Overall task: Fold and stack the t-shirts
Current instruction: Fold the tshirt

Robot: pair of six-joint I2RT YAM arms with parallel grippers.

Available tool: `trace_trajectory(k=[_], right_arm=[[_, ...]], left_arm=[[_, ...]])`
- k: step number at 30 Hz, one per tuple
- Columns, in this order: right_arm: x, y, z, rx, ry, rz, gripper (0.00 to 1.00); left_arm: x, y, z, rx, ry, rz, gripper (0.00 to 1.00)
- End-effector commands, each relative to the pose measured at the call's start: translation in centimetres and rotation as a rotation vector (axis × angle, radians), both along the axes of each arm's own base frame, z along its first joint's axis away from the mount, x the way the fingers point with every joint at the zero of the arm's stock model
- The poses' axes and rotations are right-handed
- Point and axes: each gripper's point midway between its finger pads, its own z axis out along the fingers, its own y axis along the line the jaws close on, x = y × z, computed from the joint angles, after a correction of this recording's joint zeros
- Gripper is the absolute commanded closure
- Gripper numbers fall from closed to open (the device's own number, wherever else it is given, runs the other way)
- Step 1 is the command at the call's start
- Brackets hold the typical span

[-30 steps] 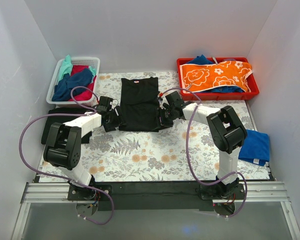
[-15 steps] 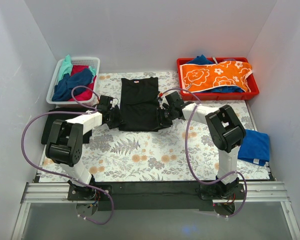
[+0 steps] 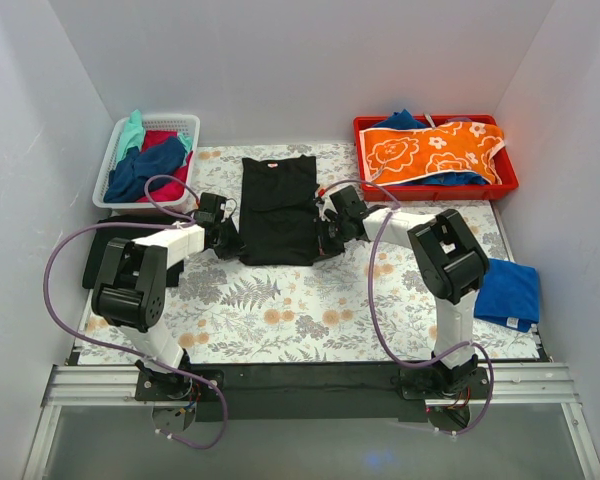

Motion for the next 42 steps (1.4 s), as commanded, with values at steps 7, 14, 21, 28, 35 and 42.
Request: trace_trajectory(k=[7, 14, 21, 28, 35, 42], right_arm=[[-4.6, -3.9, 1.6, -0.112, -0.005, 0.074, 0.99], [-6.0, -4.3, 6.3, -0.058, -0.061, 0.093, 0.99], [-6.7, -4.1, 12.5, 0.02, -0.193, 0.095, 0.99], [-6.9, -4.3, 13.7, 0.002, -0.205, 0.108, 0.99], [-6.8, -4.3, 12.8, -0.028, -0.2, 0.107, 0.99], [-2.5, -2.7, 14.9, -0.046, -0.3, 0.084, 0.99]], left_arm=[[-6.7, 1.1, 2.3, 0.001, 0.117, -0.006, 1.0], [-7.8, 1.2, 8.3, -0.039, 0.017, -0.002, 1.0], [-8.7, 1.4, 14.6, -0.076, -0.118, 0.014, 1.0], [-10.5, 1.9, 14.7, -0.081, -0.086, 0.052, 1.0], [-12.8, 2.8, 11.6, -0.069, 0.028, 0.151, 1.0], [-9.1, 4.6, 14.4, -0.005, -0.083, 0.296, 1.0]])
